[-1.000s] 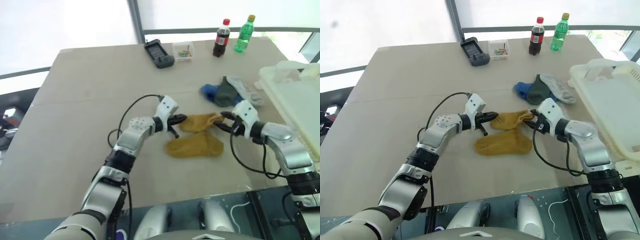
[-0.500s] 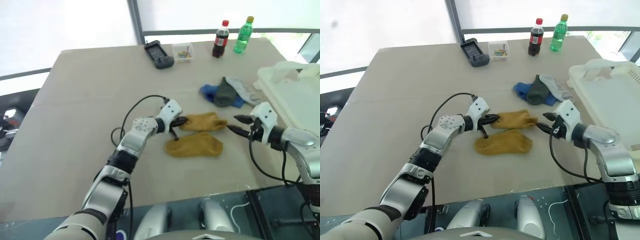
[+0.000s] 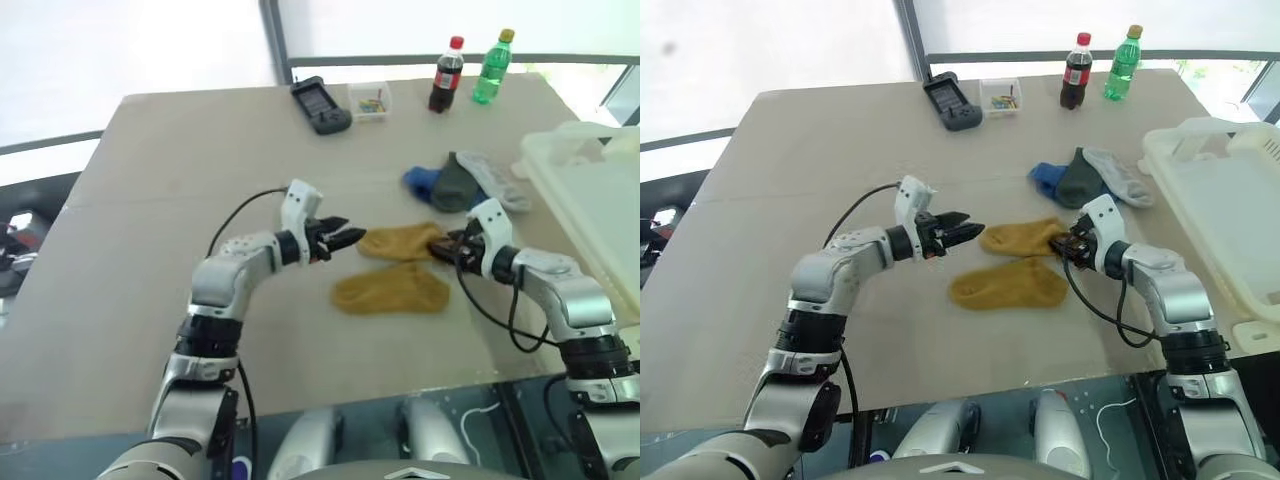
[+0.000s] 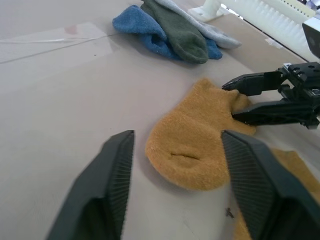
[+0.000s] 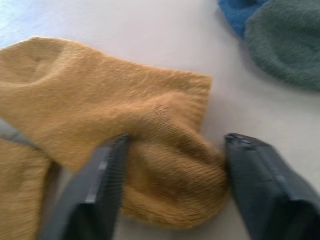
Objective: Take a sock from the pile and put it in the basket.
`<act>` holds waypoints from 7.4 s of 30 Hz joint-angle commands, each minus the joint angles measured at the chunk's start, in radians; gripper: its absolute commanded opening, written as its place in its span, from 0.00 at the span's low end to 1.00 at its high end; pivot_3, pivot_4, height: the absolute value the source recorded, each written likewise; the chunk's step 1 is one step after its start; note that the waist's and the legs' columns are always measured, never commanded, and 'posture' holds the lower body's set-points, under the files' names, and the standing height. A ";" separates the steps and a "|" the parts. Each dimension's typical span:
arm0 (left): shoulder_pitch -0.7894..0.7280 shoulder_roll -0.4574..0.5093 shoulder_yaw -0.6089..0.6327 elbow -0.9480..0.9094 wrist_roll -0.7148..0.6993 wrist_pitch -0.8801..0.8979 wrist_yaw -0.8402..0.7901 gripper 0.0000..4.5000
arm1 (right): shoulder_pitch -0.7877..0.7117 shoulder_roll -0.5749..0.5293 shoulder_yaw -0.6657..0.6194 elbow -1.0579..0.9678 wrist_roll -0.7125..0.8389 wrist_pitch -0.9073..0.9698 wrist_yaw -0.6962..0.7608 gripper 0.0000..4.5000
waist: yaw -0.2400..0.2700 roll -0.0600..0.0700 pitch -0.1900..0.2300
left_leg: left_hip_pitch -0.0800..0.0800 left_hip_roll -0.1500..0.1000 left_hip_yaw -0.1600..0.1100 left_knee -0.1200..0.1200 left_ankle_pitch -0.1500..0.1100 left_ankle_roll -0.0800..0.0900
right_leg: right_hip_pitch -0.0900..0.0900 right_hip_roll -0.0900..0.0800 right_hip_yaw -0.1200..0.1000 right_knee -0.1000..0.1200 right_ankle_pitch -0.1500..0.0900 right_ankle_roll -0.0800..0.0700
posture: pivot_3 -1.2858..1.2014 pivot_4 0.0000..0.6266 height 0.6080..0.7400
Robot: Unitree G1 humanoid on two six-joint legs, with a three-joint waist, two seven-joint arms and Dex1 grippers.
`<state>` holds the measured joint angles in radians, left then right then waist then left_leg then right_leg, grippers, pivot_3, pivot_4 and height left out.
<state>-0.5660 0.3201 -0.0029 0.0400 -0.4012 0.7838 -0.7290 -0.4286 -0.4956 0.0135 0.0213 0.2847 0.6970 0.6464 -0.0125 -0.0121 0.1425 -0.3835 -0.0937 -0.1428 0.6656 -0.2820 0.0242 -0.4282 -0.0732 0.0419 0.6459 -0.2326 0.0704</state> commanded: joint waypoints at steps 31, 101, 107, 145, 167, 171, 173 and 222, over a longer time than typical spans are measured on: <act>-0.033 -0.153 -0.053 0.152 0.052 -0.095 0.086 0.00 | -0.016 0.039 -0.039 -0.103 0.052 0.037 -0.051 0.01 | -0.001 -0.001 -0.004 | 0.004 -0.001 -0.001 0.002 0.000 0.000 | 0.006 -0.001 -0.001 0.001 0.001 0.001 | 0.52 0.24 1.00; 0.144 0.051 -0.313 0.004 0.153 -0.156 0.083 0.75 | 0.295 -0.116 0.054 -0.379 -0.026 -0.067 -0.137 0.98 | 0.027 -0.001 -0.006 | 0.007 -0.001 -0.001 0.002 -0.001 0.001 | 0.010 0.000 -0.001 -0.002 0.001 0.001 | 0.52 0.24 1.00; 0.151 0.063 -0.285 0.006 0.172 -0.188 0.073 0.75 | 0.302 -0.122 0.078 -0.340 -0.089 -0.119 -0.126 0.98 | 0.025 0.001 -0.007 | 0.017 0.000 0.000 0.001 -0.001 0.002 | 0.018 0.000 0.000 -0.002 0.001 0.002 | 0.52 0.24 1.00; 0.098 0.019 -0.117 -0.072 -0.215 0.362 0.087 0.75 | 0.634 -0.246 -0.267 -0.624 0.134 -0.360 0.186 0.99 | 0.030 0.001 -0.006 | 0.016 0.000 0.000 -0.001 -0.001 0.002 | 0.017 0.000 0.000 -0.004 0.001 0.002 | 0.52 0.24 1.00; 0.053 0.133 -0.016 -0.060 -0.252 0.413 0.004 0.01 | 0.659 -0.235 -0.235 -0.660 0.103 -0.377 0.151 1.00 | 0.024 0.000 -0.005 | 0.017 0.001 0.001 -0.002 -0.001 0.002 | 0.017 0.001 0.001 -0.004 0.001 0.002 | 0.52 0.24 1.00; 0.035 0.204 0.028 -0.087 -0.302 0.465 -0.033 0.01 | 0.644 -0.236 -0.221 -0.657 0.102 -0.375 0.152 1.00 | 0.026 0.000 -0.005 | 0.016 0.001 0.001 -0.002 -0.002 0.002 | 0.017 0.001 0.001 -0.004 0.001 0.002 | 0.52 0.24 1.00; 0.030 0.225 0.040 -0.111 -0.332 0.492 -0.050 0.01 | 0.637 -0.236 -0.217 -0.655 0.104 -0.375 0.154 1.00 | 0.027 0.000 -0.004 | 0.016 0.001 0.001 -0.002 -0.002 0.002 | 0.017 0.001 0.001 -0.004 0.001 0.002 | 0.52 0.24 1.00; -0.083 0.012 0.141 -0.092 -0.468 0.761 0.183 0.00 | 0.382 -0.069 0.029 -0.414 -0.074 -0.498 0.055 0.01 | 0.023 -0.003 -0.001 | 0.015 0.001 0.000 -0.002 -0.002 0.001 | 0.015 0.001 0.001 -0.004 0.001 0.002 | 0.52 0.24 1.00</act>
<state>-0.6486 0.3343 0.1132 -0.0294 -0.8636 1.5550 -0.5472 -0.0452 -0.5574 0.0659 -0.3501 0.1889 0.2082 0.6934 0.0109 -0.0155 0.1416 -0.3684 -0.0930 -0.1422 0.6637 -0.2836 0.0250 -0.4131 -0.0718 0.0429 0.6423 -0.2316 0.0722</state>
